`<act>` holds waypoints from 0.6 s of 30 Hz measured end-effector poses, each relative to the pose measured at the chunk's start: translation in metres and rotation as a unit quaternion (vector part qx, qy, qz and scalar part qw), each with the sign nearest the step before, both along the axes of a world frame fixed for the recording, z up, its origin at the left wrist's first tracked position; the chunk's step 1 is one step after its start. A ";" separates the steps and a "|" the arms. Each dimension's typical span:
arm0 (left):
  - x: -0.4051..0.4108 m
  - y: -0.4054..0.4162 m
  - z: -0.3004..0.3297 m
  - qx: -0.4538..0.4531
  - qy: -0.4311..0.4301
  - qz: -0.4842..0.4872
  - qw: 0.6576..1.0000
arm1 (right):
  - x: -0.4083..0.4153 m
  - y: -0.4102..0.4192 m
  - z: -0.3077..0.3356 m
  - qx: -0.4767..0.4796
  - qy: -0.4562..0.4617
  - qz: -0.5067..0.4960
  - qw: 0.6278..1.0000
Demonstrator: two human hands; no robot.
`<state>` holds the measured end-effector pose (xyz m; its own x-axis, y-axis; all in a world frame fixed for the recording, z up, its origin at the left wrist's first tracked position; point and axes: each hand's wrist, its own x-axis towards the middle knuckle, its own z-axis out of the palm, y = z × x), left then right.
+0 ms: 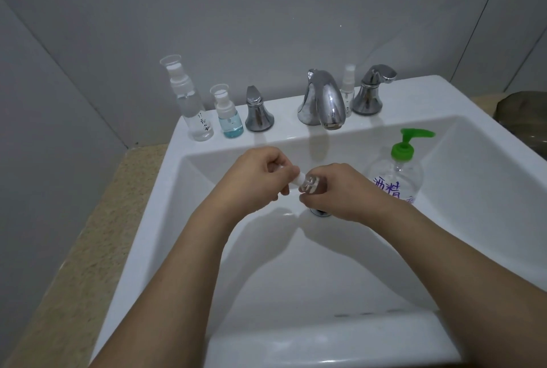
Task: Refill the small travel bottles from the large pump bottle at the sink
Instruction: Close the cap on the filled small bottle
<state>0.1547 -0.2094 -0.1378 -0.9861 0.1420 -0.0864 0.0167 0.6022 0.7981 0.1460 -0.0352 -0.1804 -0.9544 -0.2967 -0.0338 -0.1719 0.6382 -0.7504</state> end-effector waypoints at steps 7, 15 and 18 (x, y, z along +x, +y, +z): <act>0.002 0.001 0.001 -0.026 -0.014 0.004 1.000 | -0.001 0.000 -0.001 0.004 0.001 -0.002 1.000; -0.001 -0.002 -0.003 0.029 0.017 -0.050 0.998 | -0.003 0.000 -0.002 0.002 0.008 -0.005 1.000; -0.001 -0.001 -0.003 0.038 0.034 -0.049 0.998 | -0.003 -0.001 -0.001 0.001 0.009 -0.008 1.000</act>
